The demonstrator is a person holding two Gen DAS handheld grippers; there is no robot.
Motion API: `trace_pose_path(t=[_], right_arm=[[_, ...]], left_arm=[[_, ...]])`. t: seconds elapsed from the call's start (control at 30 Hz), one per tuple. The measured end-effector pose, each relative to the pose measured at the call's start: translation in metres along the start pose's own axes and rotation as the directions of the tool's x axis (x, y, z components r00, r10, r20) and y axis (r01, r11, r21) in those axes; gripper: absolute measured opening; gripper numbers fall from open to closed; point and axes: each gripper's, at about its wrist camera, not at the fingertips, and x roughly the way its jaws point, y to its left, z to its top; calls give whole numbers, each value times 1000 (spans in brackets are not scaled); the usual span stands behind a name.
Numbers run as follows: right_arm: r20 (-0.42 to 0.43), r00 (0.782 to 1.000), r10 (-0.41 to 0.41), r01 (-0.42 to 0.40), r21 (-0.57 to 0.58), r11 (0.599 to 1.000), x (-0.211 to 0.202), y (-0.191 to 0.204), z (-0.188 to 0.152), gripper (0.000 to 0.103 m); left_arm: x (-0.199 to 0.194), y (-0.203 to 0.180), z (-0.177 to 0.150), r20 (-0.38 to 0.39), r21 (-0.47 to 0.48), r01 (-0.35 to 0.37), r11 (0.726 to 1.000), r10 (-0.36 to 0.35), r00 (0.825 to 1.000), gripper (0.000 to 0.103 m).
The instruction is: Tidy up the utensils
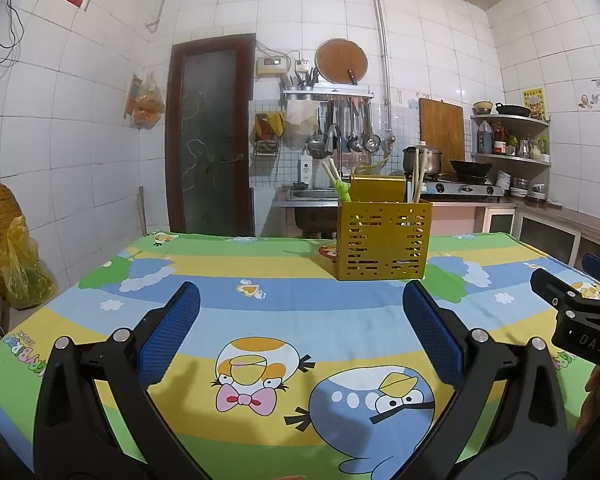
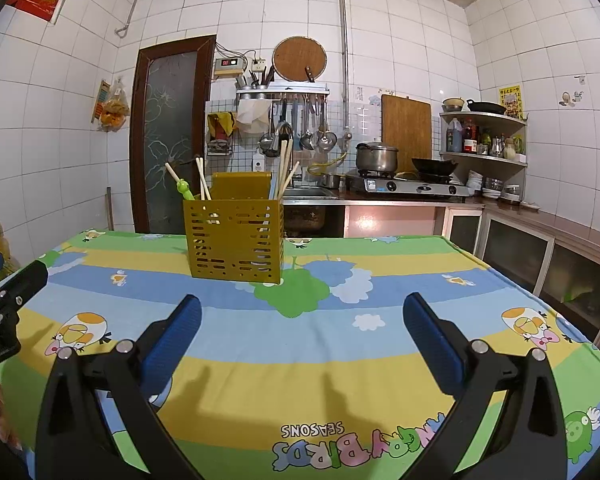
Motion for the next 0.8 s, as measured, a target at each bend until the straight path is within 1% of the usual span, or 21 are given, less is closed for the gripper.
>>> trace_pose_path(t=[0.8], right_arm=[[2, 1000, -6, 6, 0, 1000, 0, -3, 0, 99]], left_arm=[[-1, 3, 3, 9, 3, -3, 1000, 3, 1000, 98]])
